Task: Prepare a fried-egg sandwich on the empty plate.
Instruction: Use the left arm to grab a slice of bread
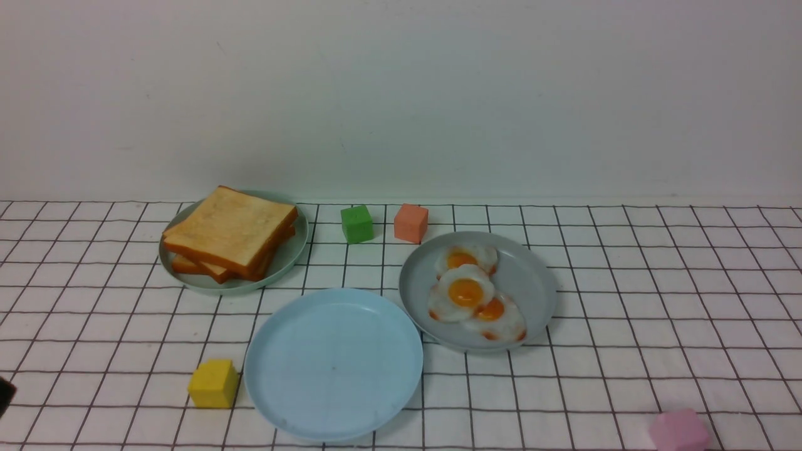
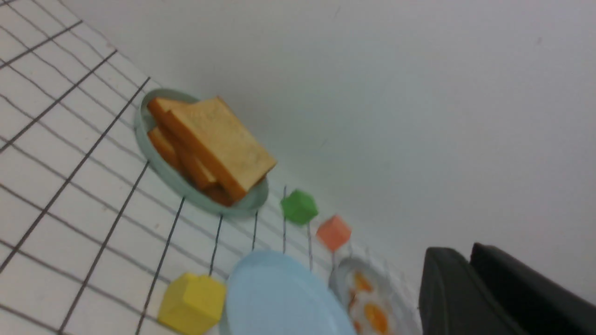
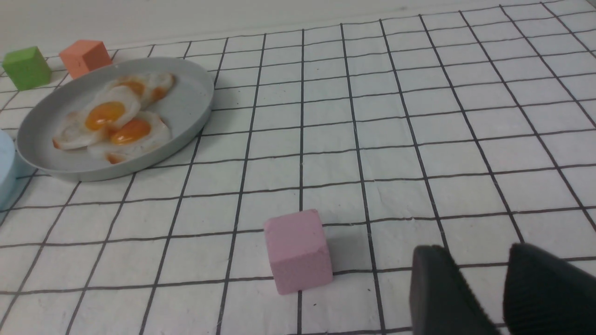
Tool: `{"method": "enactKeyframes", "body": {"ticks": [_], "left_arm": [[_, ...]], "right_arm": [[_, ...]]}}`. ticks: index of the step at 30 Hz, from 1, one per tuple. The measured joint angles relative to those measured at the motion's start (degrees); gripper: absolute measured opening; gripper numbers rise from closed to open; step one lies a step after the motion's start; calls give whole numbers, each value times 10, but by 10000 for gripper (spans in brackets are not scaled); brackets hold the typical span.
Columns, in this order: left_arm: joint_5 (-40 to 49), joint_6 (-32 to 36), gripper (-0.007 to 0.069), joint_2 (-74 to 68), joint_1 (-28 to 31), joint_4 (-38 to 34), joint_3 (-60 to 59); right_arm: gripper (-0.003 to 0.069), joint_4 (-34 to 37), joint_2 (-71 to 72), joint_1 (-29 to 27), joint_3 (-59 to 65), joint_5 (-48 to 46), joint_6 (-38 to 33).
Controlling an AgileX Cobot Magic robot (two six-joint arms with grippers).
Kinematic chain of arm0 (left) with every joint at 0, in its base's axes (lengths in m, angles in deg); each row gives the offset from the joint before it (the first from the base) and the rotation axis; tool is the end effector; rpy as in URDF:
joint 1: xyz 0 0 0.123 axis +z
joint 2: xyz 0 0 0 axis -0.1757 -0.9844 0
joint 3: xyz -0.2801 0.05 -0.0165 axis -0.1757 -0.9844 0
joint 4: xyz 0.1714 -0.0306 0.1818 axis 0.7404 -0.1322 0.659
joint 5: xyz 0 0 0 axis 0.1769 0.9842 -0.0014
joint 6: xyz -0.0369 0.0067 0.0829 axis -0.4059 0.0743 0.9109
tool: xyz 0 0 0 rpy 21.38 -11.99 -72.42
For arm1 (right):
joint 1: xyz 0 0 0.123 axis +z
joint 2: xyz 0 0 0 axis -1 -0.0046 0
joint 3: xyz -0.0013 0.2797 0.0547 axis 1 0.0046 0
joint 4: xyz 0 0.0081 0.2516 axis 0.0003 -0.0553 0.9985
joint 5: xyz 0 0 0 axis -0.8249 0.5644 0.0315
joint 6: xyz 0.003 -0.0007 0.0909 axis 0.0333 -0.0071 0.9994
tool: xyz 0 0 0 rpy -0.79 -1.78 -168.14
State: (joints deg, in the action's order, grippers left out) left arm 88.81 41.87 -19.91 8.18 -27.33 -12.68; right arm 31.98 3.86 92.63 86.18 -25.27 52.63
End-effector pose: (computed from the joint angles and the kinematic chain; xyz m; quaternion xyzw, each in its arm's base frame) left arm 0.0609 -0.0135 0.2554 -0.2297 0.7024 -0.3082 0.5990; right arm 0.0523 0.0011 0.1732 0.0294 0.8053 0.0406 0.5907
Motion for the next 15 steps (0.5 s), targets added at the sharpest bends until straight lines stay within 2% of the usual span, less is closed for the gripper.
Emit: {"method": "enactKeyframes", "body": {"ticks": [3, 7, 12, 15], "left_arm": [[79, 84, 2, -122, -25, 10, 87], [205, 187, -6, -284, -83, 35, 195], [253, 208, -6, -411, -134, 62, 292], [250, 210, -6, -469, -141, 75, 331]], "right_arm": [[239, 0, 0, 0, 0, 0, 0], [239, 0, 0, 0, 0, 0, 0], [239, 10, 0, 0, 0, 2, 4], [239, 81, 0, 0, 3, 25, 45]]}}
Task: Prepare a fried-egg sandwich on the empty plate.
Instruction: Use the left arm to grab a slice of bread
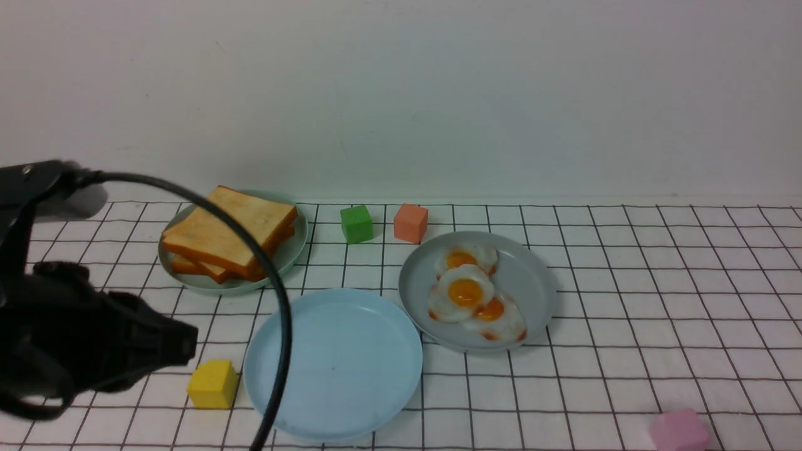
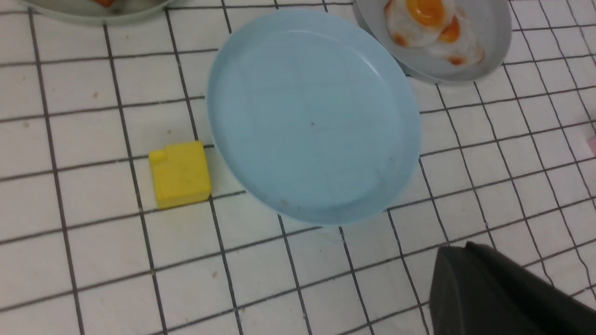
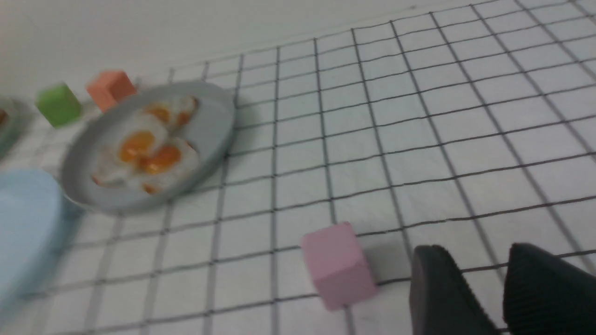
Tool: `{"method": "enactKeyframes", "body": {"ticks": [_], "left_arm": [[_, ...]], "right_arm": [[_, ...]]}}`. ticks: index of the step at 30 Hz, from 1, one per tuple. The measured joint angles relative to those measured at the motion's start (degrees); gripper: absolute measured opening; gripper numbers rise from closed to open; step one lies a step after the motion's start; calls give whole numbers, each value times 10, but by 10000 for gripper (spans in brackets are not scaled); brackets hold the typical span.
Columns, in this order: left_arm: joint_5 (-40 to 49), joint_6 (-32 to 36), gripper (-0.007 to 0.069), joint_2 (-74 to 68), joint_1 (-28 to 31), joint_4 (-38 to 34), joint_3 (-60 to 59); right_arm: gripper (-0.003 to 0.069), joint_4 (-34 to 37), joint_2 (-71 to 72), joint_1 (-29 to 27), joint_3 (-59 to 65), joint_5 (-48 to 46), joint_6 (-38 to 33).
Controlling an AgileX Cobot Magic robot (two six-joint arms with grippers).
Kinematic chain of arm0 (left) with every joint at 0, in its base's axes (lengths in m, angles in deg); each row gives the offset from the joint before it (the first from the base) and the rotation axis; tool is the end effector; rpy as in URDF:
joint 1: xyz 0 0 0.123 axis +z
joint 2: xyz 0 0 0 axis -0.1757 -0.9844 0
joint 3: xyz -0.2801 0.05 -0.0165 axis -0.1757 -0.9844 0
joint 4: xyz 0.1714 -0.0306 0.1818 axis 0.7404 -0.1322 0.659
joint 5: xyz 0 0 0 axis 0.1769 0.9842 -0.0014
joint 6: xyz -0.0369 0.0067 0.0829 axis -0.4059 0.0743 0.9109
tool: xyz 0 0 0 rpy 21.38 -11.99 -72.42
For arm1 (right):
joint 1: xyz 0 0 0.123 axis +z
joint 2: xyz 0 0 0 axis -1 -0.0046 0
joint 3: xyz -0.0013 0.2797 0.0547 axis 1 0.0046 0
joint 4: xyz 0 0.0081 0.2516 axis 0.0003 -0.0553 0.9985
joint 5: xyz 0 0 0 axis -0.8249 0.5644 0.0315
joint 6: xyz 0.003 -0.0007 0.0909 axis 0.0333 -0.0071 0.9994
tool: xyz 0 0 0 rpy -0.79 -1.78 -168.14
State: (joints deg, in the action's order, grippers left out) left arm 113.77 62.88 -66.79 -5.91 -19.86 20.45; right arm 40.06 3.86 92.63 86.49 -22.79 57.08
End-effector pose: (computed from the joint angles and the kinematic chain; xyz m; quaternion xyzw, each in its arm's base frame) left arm 0.1753 -0.0715 0.3159 0.0718 0.9129 -0.1955 0.3510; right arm 0.0532 0.0056 0.1752 0.0975 0.7882 0.1243 0.5948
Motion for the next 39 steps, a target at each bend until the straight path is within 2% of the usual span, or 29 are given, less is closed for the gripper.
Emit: {"method": "enactKeyframes", "body": {"ticks": [4, 7, 10, 14, 16, 17, 18, 21, 25, 28, 30, 32, 33, 38, 39], "left_arm": [[-1, -5, -6, -75, 0, 26, 38], [-2, -5, -6, -126, 0, 51, 58], [-4, -7, -6, -170, 0, 81, 75], [-10, -20, -13, -228, 0, 100, 109], [-11, -22, -13, -259, 0, 104, 141], [-11, -23, -13, -265, 0, 104, 145], [-12, -24, -13, -285, -1, 111, 169], [-14, -24, -13, -332, -1, 134, 227], [-15, -41, -13, -400, -1, 174, 297], [-16, -61, -12, -459, -1, 214, 355], [-16, -72, 10, -500, -1, 253, 393], [-18, -77, 76, -544, -1, 293, 431], [-18, -76, 83, -547, -1, 296, 431], [-45, -78, 298, -617, -1, 336, 478], [-45, -78, 307, -618, -1, 336, 478]], "right_arm": [[239, 107, 0, 0, 1, 75, 43], [239, 165, 0, 0, 1, 137, 54], [239, 195, 0, 0, -11, 149, 58], [181, 189, -38, 0, -130, 14, 19], [120, 170, -103, 0, -235, -95, -43], [115, 168, -116, 0, -245, -117, -50], [78, 155, -167, 0, -312, -192, -104], [16, 144, -274, 4, -444, -333, -185], [3, 144, -352, 34, -526, -403, -214], [4, 144, -388, 64, -552, -407, -220], [4, 144, -404, 81, -555, -408, -222], [5, 144, -413, 92, -555, -410, -223], [5, 144, -414, 92, -555, -410, -223], [7, 144, -416, 93, -555, -411, -223], [7, 144, -416, 93, -555, -411, -223]]}}
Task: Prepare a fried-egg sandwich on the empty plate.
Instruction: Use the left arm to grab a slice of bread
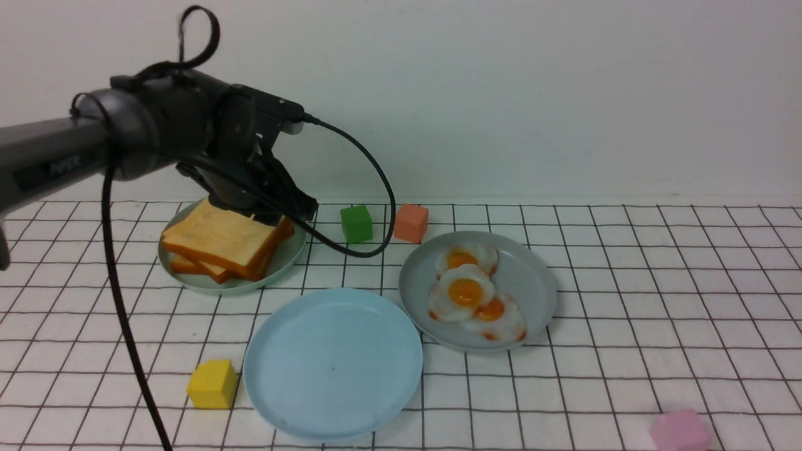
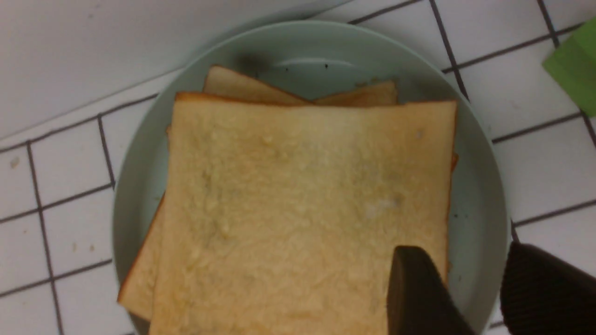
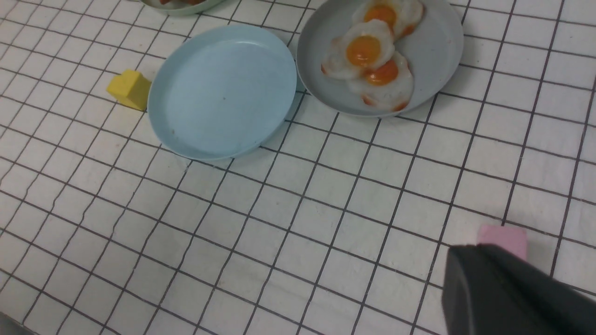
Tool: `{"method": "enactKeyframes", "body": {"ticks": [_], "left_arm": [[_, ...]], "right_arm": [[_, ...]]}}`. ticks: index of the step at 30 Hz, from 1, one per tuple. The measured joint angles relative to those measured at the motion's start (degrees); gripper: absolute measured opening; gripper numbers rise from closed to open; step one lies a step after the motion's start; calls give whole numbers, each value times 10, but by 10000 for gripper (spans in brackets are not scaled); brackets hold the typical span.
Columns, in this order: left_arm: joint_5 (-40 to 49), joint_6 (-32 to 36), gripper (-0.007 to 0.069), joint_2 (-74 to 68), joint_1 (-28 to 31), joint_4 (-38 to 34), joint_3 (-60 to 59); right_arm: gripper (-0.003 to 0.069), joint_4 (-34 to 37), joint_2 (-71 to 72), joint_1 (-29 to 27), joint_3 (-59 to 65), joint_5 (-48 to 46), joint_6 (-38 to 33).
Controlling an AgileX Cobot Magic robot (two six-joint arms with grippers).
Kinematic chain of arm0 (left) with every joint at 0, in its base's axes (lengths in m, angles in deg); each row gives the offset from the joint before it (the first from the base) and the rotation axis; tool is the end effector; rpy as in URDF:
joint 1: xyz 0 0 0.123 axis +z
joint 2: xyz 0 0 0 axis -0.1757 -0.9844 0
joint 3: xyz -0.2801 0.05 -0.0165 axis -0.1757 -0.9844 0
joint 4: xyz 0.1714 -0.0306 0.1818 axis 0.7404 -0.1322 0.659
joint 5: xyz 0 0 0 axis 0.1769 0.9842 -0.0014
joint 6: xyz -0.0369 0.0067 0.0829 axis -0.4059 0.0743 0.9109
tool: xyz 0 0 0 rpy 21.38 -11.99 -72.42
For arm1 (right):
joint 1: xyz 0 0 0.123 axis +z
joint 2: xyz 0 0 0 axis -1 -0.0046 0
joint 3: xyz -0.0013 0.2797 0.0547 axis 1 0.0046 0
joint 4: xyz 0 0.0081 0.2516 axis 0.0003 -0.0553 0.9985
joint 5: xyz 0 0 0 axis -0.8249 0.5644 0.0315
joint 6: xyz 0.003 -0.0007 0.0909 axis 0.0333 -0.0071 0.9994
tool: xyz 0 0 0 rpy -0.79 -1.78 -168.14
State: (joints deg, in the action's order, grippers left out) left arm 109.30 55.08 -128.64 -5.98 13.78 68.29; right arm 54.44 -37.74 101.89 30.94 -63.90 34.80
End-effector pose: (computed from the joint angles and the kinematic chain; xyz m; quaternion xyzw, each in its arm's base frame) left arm 0.4466 -0.1157 0.2208 0.1630 0.9362 0.0401 0.3088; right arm 0.1013 0.0492 0.3795 -0.1488 0.8892 0.1816 0.3926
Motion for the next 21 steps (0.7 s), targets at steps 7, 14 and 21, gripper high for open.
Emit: {"method": "enactKeyframes", "body": {"ticks": [7, 14, 21], "left_arm": [[-46, -15, 467, -53, 0, 52, 3], [-63, -95, 436, -66, -2, 126, 5], [-59, -116, 143, -66, -3, 137, 7]], "right_arm": [[14, 2, 0, 0, 0, -8, 0], [17, 24, 0, 2, 0, -12, 0], [20, 31, 0, 2, 0, -37, 0]]}}
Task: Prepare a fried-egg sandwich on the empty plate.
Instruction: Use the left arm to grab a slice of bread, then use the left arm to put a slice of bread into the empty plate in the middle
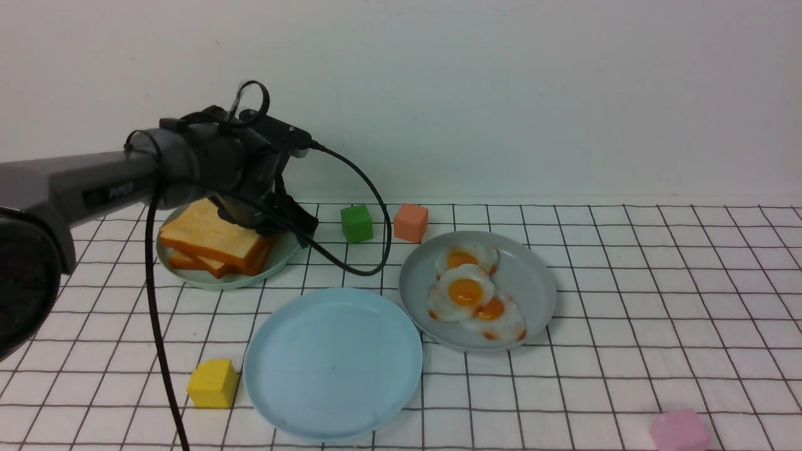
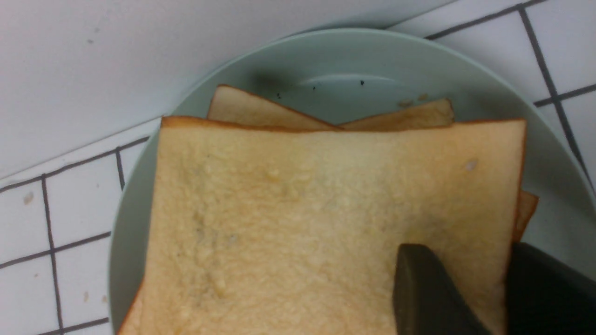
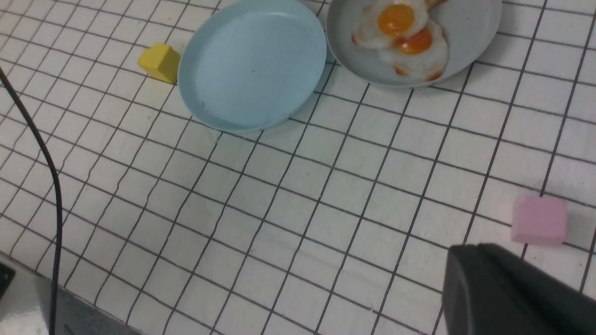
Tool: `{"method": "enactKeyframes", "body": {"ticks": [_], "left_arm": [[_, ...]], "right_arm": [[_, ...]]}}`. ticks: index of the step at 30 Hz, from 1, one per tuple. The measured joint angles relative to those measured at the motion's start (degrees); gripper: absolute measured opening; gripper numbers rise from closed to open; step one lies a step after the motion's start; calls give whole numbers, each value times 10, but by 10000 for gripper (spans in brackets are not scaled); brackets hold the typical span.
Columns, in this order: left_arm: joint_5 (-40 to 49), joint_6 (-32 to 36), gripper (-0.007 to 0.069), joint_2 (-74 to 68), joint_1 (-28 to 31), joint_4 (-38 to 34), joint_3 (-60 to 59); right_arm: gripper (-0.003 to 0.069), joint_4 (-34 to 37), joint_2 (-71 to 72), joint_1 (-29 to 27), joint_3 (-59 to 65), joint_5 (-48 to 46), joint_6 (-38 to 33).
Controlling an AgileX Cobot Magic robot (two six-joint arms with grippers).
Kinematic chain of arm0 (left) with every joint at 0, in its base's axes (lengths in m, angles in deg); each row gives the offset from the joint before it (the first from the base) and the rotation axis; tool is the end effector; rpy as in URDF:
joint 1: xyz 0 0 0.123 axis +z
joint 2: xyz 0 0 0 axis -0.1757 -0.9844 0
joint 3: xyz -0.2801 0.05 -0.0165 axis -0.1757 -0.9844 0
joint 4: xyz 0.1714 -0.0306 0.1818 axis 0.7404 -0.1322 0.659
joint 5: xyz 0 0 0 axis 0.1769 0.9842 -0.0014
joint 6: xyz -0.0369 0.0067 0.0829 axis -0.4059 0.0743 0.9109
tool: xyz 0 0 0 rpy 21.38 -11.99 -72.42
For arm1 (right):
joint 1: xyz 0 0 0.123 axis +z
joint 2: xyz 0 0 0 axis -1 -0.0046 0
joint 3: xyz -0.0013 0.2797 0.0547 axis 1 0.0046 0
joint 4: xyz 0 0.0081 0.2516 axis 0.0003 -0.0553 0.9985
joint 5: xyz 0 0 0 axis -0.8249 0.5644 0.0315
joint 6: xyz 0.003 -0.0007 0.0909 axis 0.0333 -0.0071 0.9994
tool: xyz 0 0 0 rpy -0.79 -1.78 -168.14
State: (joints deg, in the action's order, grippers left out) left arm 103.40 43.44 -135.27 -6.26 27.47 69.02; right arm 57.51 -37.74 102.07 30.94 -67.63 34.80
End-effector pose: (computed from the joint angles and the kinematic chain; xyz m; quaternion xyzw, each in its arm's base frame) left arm 0.4674 -0.1155 0.1786 0.1582 0.9276 0.0854 0.3276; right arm 0.0955 0.0535 0.3770 -0.1554 0.8960 0.2081 0.3602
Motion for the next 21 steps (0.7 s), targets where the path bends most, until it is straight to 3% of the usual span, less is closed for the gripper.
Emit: {"method": "enactKeyframes", "body": {"ticks": [3, 15, 19, 21], "left_arm": [[0, 0, 16, 0, -1, 1, 0], [102, 9, 13, 110, -37, -6, -4], [132, 9, 13, 181, -87, -28, -60], [140, 9, 13, 228, -140, -52, -128]], "right_arm": [[23, 0, 0, 0, 0, -9, 0], [32, 0, 0, 0, 0, -15, 0], [35, 0, 2, 0, 0, -15, -5], [35, 0, 8, 0, 0, -16, -14]]}}
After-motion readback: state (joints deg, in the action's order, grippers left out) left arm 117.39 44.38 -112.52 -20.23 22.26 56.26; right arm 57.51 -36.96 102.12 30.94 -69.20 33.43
